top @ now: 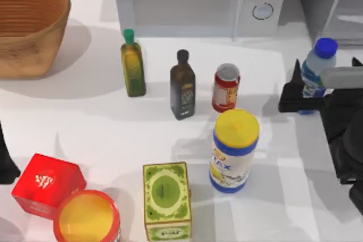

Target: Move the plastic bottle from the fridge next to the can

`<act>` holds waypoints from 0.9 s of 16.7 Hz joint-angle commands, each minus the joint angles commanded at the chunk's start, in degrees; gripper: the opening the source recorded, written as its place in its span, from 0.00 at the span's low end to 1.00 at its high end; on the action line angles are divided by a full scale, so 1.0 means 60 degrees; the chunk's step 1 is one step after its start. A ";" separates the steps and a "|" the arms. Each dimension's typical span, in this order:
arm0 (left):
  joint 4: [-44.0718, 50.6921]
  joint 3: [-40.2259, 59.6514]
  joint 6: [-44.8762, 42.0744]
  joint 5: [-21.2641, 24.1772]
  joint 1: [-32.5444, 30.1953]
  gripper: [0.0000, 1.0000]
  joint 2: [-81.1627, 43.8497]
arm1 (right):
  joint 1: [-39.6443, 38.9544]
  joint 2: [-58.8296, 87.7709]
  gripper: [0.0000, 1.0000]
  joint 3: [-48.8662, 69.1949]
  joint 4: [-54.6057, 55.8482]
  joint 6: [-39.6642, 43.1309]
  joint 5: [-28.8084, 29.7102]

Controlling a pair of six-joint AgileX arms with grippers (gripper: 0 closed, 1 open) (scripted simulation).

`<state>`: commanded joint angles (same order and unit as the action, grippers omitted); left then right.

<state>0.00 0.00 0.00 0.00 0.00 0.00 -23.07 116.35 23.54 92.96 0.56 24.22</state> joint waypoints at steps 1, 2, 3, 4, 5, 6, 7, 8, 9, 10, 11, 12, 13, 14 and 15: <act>0.0000 0.0000 0.0000 0.0000 0.0000 1.00 0.0000 | 0.0007 -0.0196 1.00 -0.0037 -0.0130 0.0004 -0.0041; 0.0000 0.0000 0.0000 0.0000 0.0000 1.00 0.0000 | 0.0023 -0.0493 1.00 -0.0091 -0.0330 0.0008 -0.0105; 0.0000 0.0000 0.0000 0.0000 0.0000 1.00 0.0000 | 0.0052 -0.0891 1.00 -0.0161 -0.0600 0.0012 -0.0190; 0.0000 0.0000 0.0000 0.0000 0.0000 1.00 0.0000 | 0.0098 -0.1384 1.00 -0.0246 -0.0938 0.0014 -0.0294; 0.0000 0.0000 0.0000 0.0000 0.0000 1.00 0.0000 | 0.0164 -0.1961 1.00 -0.0346 -0.1341 0.0015 -0.0415; 0.0000 0.0000 0.0000 0.0000 0.0000 1.00 0.0000 | 0.0252 -0.2613 1.00 -0.0462 -0.1807 0.0013 -0.0550; 0.0000 0.0000 0.0000 0.0000 0.0000 1.00 0.0000 | 0.0359 -0.3328 1.00 -0.0593 -0.2331 0.0010 -0.0699; 0.0000 0.0000 0.0000 0.0000 0.0000 1.00 0.0000 | 0.0483 -0.4100 1.00 -0.0737 -0.2910 0.0005 -0.0861; 0.0000 0.0000 0.0000 0.0000 0.0000 1.00 0.0000 | 0.0625 -0.4920 1.00 -0.0896 -0.3539 -0.0002 -0.1033; 0.0000 0.0000 0.0000 0.0000 0.0000 1.00 0.0000 | 0.0780 -0.5781 1.00 -0.1066 -0.4212 -0.0010 -0.1213; 0.0000 0.0000 0.0000 0.0000 0.0000 1.00 0.0000 | 0.0950 -0.6676 1.00 -0.1246 -0.4923 -0.0019 -0.1401; 0.0000 0.0000 0.0000 0.0000 0.0000 1.00 0.0000 | 0.1131 -0.7600 1.00 -0.1436 -0.5664 -0.0029 -0.1593; 0.0000 0.0000 0.0000 0.0000 0.0000 1.00 0.0000 | 0.1322 -0.8541 1.00 -0.1631 -0.6428 -0.0040 -0.1788; 0.0000 0.0000 0.0000 0.0000 0.0000 1.00 0.0000 | 0.1522 -0.9492 1.00 -0.1831 -0.7203 -0.0050 -0.1984; 0.0000 0.0000 0.0000 0.0000 0.0000 1.00 0.0000 | 0.1729 -1.0444 1.00 -0.2034 -0.7983 -0.0060 -0.2179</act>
<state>0.00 0.00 0.00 0.00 0.00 0.00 -12.70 53.69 11.34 45.06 0.20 11.14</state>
